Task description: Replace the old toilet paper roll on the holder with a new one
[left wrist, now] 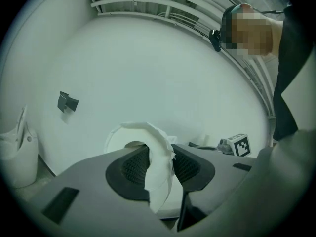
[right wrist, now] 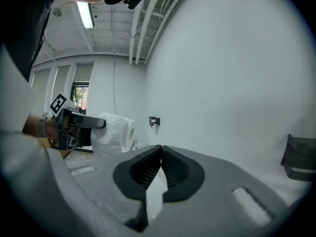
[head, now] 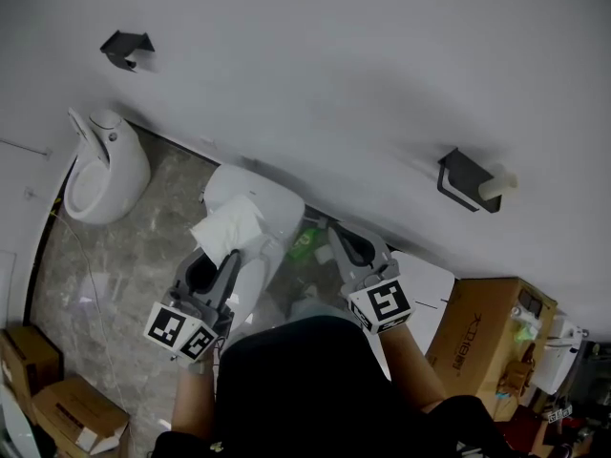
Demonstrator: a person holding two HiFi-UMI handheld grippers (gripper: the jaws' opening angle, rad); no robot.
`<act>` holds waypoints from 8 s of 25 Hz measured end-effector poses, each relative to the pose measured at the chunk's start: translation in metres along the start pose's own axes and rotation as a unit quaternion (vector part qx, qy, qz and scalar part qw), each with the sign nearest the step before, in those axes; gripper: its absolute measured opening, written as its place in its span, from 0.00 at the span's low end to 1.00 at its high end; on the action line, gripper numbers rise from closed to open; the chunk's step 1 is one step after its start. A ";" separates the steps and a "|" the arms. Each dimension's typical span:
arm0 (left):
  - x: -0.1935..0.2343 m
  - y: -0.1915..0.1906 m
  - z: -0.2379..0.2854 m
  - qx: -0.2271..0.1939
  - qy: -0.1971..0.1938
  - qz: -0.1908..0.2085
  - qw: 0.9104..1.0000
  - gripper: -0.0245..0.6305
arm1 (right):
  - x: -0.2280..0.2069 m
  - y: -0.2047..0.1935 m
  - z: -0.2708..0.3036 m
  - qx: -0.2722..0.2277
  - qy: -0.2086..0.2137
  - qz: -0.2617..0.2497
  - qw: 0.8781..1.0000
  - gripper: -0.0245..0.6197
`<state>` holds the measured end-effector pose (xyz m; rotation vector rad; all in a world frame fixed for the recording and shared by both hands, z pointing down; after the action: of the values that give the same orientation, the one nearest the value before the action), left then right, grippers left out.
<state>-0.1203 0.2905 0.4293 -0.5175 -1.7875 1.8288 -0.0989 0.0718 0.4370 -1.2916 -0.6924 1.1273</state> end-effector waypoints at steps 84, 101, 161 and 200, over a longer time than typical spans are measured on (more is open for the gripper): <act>-0.086 0.015 0.261 0.029 -0.235 0.014 0.971 0.25 | -0.347 0.067 -0.183 -0.082 -0.441 0.091 0.889 0.41; -0.085 0.010 0.260 0.027 -0.233 0.004 0.972 0.25 | -0.342 0.074 -0.175 -0.085 -0.435 0.080 0.893 0.32; -0.290 0.126 0.403 -0.091 -0.506 0.103 0.852 0.25 | -0.195 -0.028 -0.344 -0.126 -0.569 0.208 0.785 0.32; -0.321 0.018 0.438 -0.003 -0.532 0.069 0.844 0.27 | -0.160 -0.063 -0.353 -0.095 -0.582 0.244 0.770 0.32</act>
<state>-0.1343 -0.2523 0.4057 0.5409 -2.4395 2.4461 0.1804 -0.2037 0.4565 -0.8079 -1.4364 2.3928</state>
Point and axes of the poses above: the fingertips, and each gripper's own axes: z forward along the fingers, x to its left, y out of its top, the point moved 3 cm from there along -z, backward along the fingers, and after that the axes turned 14 degrees about z, right-handed, at the moved point
